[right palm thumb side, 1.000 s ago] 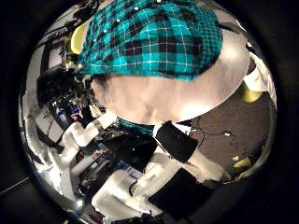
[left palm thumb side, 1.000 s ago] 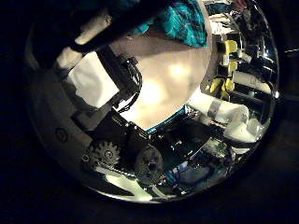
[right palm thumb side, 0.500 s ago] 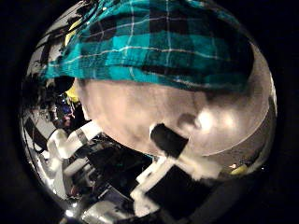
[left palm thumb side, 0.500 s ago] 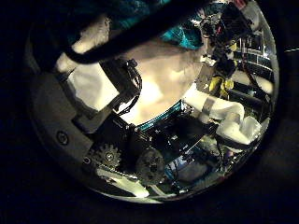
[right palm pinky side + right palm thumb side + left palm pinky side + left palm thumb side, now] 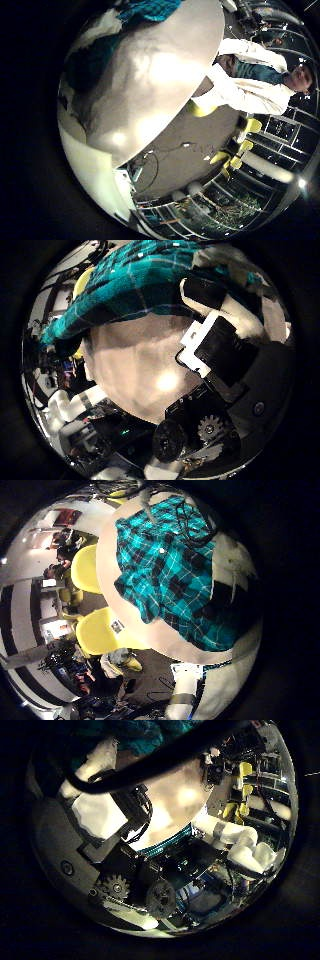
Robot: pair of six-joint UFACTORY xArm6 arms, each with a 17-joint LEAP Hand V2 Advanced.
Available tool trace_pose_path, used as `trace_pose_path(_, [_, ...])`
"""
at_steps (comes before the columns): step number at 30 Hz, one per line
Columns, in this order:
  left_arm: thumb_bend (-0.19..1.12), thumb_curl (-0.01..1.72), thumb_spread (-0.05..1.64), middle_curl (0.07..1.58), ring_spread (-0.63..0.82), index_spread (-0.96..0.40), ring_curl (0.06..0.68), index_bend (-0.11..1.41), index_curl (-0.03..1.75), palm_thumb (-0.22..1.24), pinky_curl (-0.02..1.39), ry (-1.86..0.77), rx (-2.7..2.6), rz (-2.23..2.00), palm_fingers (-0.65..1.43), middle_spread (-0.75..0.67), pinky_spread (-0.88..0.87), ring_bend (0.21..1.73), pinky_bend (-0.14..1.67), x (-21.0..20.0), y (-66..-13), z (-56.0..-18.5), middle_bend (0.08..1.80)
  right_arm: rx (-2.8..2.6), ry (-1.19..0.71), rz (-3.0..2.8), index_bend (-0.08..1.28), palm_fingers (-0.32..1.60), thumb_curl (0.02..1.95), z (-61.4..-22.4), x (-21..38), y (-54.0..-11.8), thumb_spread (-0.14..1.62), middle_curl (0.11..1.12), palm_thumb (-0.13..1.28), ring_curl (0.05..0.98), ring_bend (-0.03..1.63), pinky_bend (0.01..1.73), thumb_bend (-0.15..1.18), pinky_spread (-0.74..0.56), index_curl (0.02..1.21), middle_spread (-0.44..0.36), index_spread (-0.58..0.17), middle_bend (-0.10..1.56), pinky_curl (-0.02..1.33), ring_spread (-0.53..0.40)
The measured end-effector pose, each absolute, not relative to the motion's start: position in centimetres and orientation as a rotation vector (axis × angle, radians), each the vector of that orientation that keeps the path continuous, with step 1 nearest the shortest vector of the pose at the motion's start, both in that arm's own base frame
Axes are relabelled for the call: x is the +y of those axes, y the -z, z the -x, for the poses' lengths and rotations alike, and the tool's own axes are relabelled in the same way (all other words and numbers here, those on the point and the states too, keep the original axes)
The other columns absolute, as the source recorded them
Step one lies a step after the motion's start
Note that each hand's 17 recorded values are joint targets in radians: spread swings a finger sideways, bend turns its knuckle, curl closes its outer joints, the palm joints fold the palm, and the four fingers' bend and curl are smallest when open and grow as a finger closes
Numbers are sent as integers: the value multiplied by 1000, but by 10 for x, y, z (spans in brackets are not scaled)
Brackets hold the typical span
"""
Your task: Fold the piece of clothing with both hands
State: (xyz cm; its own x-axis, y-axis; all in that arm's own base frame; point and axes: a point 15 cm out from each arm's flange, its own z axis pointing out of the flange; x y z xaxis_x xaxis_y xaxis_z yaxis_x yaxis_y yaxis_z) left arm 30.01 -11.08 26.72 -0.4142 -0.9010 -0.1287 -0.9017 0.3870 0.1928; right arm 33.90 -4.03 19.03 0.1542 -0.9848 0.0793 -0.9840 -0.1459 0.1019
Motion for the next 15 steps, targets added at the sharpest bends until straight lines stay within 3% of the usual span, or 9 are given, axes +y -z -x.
trace_pose_path(6, [-14, 525, 1191, 1152, -463, -597, 512, 183, 1449, 806, 714, -385, 2685, 1647, 880, -643, -631, 1374, 1143, -101, -273, -282, 832, -1993, -57, -2283, 983, 986, 568, -327, -54, -228, 1152, 873, 974, 597, 1405, 1538, 51, -205, 825, -235, -392, 1175, 343, -262])
trace_pose_path(15, [-16, 523, 1176, 1157, -473, -571, 511, 178, 1477, 784, 709, -409, 2810, 1634, 886, -653, -644, 1367, 1135, -91, -305, -255, 816, -2035, -145, -2306, 1049, 906, 624, -302, -61, -314, 1170, 931, 975, 674, 1464, 1618, 12, -172, 907, -218, -371, 1256, 431, -251])
